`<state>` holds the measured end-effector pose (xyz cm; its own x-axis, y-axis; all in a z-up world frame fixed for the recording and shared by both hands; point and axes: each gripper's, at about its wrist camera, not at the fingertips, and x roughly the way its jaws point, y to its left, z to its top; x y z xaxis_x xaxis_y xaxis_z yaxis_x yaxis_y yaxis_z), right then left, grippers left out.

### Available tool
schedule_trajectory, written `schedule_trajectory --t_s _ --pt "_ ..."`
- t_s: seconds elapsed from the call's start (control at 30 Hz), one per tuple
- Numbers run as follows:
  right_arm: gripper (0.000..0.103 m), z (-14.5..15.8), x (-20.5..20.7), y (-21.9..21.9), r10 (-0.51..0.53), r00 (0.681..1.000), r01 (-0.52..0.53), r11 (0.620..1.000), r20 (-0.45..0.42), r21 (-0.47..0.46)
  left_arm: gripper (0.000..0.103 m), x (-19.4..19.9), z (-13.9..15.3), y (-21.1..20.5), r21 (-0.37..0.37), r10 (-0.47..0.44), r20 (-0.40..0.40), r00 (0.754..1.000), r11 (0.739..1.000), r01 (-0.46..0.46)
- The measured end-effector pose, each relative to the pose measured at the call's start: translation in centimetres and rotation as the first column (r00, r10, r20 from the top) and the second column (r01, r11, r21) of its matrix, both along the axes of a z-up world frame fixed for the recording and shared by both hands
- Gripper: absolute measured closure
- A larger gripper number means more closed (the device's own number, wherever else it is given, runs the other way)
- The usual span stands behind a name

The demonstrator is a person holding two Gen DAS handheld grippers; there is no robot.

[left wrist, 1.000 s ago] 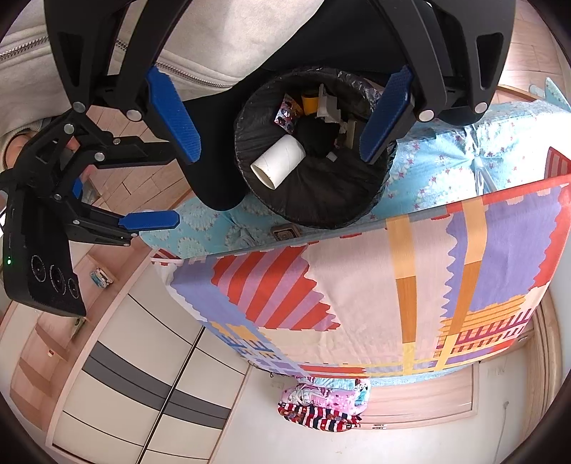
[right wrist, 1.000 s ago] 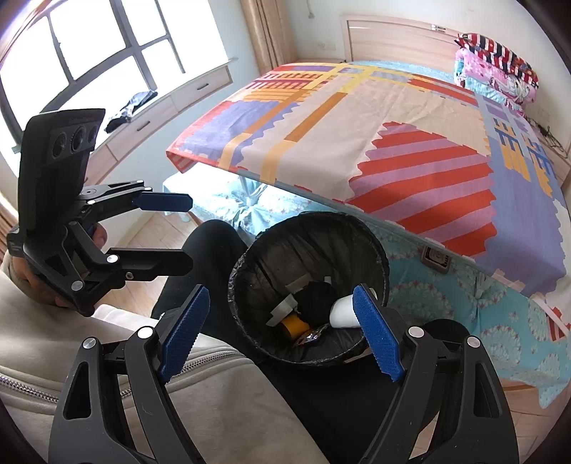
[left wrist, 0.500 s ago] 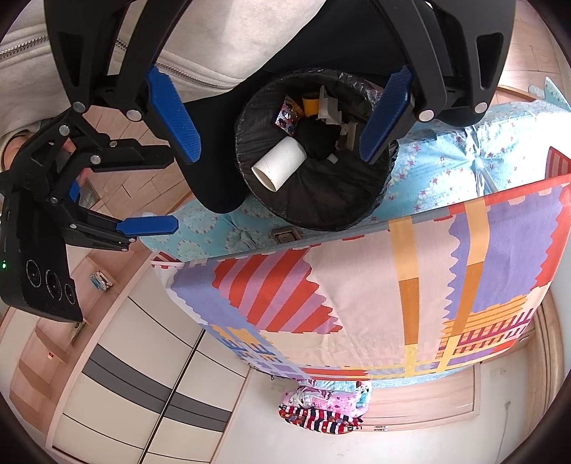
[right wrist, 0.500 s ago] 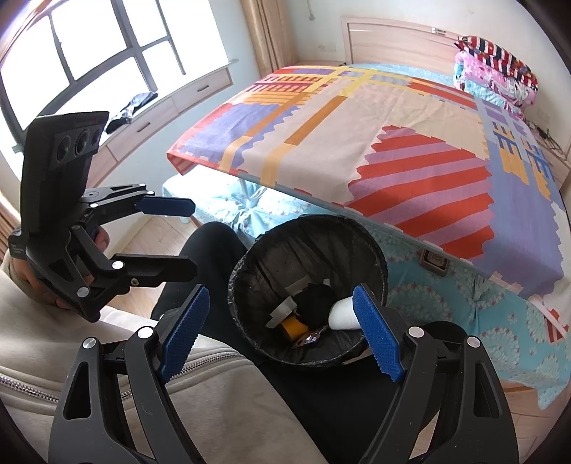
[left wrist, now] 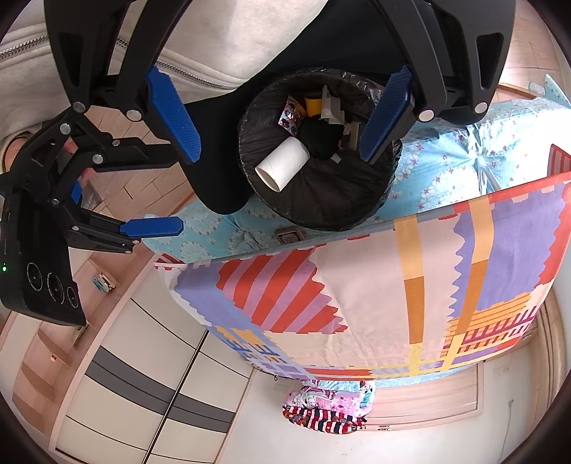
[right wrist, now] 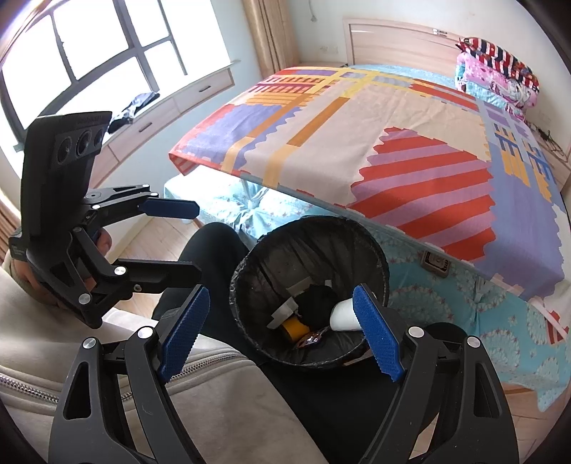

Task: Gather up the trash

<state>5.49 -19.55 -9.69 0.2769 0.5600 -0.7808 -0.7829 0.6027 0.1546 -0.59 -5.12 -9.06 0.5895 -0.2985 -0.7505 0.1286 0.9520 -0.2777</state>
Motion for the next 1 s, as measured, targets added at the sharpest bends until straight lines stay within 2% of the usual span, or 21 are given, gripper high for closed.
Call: schedule_trajectory --t_s 1.0 --pt "0.021 0.04 0.16 -0.06 0.001 1.000 -0.001 1.000 0.005 0.000 0.015 0.29 0.04 -0.21 0.006 -0.010 -0.015 1.000 1.000 0.010"
